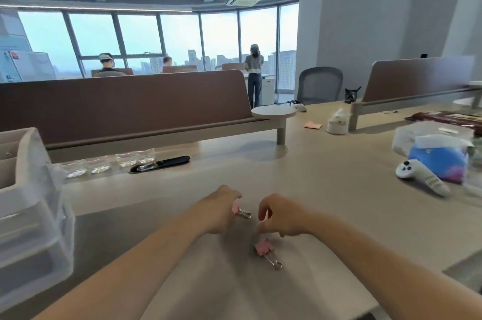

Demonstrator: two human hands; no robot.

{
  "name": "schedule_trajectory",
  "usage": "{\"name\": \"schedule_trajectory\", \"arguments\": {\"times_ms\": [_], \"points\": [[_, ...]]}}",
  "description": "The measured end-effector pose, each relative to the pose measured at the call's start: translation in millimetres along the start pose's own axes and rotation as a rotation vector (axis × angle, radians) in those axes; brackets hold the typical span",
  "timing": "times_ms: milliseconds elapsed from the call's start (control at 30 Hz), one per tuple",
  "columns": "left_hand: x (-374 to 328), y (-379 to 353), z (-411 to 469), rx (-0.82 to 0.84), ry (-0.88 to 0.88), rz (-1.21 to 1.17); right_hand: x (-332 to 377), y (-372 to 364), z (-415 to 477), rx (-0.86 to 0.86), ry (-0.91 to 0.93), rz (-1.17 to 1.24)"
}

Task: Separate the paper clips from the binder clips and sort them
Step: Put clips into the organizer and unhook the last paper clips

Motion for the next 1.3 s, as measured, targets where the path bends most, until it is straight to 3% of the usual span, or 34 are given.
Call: {"name": "schedule_trajectory", "arguments": {"times_ms": [233, 500, 667, 800, 1000, 1300], "points": [[3.3, -16.2, 20.6, 0.035, 0.015, 0.054, -5.7, -10.2, -10.6, 0.067, -0.037, -0.032], [-3.6, -21.3, 10.3, -0.008, 0.027, -0.037, 2.6, -10.6, -24.7, -0.015, -0.015, -0.193], [-7.9, -18.1, 2.1, 0.019, 0.073, -0.112, 0.0, -14.2, -21.2, -0.128, -0.002, -0.278], [-19.1, -12.2, -1.5, 0.006, 0.07, -0.14, -12.7, -3.6, -20.3, -0.277, -0.01, -0.193], [-51.5, -8.2, 2.1, 0.0, -0.022, -0.184, -53.3, 20.5, -38.7, -0.336, -0.119, -0.114], [-90.9, -13.6, 1.3, -0.017, -0.155, -0.213, -92.2, 18.5, -49.9, -0.217, -0.345, -0.24]]}}
Point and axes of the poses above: each hand's wrist, its own z-axis towards the middle knuckle, its own y-axis out of the back of the hand, x = y × z, the point moved 2 cm from there along z, towards the middle knuckle, and after that the axes turned 2 degrees about y, right-handed, at the moved point
